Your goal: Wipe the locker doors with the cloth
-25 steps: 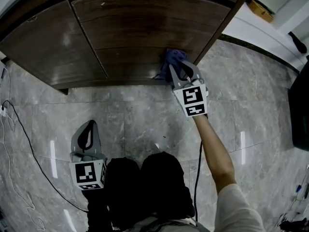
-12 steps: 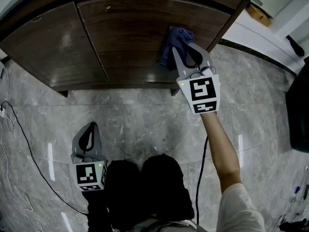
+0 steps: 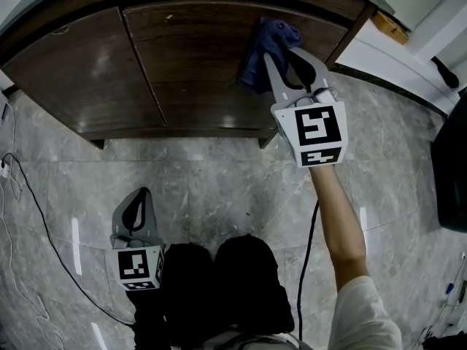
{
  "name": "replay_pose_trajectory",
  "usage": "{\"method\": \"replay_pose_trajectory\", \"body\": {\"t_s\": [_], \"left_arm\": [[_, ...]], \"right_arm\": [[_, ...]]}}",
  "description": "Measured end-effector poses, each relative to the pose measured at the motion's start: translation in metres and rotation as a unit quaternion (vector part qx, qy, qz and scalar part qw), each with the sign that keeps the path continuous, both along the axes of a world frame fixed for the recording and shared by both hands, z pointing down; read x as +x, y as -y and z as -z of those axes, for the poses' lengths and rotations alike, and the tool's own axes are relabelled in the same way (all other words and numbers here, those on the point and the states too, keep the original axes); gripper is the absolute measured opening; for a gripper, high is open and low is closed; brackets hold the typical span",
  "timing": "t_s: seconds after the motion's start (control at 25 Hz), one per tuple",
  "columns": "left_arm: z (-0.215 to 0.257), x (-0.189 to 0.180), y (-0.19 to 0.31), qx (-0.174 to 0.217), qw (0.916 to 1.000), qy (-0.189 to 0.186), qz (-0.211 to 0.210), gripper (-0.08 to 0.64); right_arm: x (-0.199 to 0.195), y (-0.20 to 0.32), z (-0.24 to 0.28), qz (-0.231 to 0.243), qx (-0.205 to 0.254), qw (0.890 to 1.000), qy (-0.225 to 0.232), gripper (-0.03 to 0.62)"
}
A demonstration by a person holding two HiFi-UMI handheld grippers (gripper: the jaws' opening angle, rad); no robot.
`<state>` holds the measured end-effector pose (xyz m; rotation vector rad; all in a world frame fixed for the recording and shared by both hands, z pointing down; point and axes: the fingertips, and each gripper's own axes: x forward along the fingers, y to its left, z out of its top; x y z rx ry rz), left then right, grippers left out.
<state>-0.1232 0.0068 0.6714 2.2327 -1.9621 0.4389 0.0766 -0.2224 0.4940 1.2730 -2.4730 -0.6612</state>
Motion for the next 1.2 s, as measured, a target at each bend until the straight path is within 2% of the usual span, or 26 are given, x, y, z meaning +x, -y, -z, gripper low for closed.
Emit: {"method": "replay_pose_trajectory", "body": {"t_s": [0.2, 0.44, 0.84, 1.2], "left_arm": [[-0.003, -0.002, -0.003, -0.005, 1.0, -0.002, 0.003, 0.002], [-0.005, -0.005, -0.006, -0.004, 1.0, -0.003, 0.003, 0.002], [-0.006, -0.012, -0.014, -0.002, 1.0, -0.004, 0.008, 0.003], [-0.01, -0.018, -0.021, -0.007, 0.9999, -0.005, 0.013, 0.002]], "right_arm": [[-0.006, 0.0, 0.022, -0.001, 0.018, 1.0, 0.012, 0.077], [-0.007, 0.0, 0.013, -0.006, 0.019, 1.0, 0.02, 0.077], [-0.012, 0.0, -0.06, -0.015, -0.028, 0.999, 0.025, 0.077], [-0.018, -0.002, -0.126, -0.015, -0.067, 0.998, 0.012, 0.077]]}}
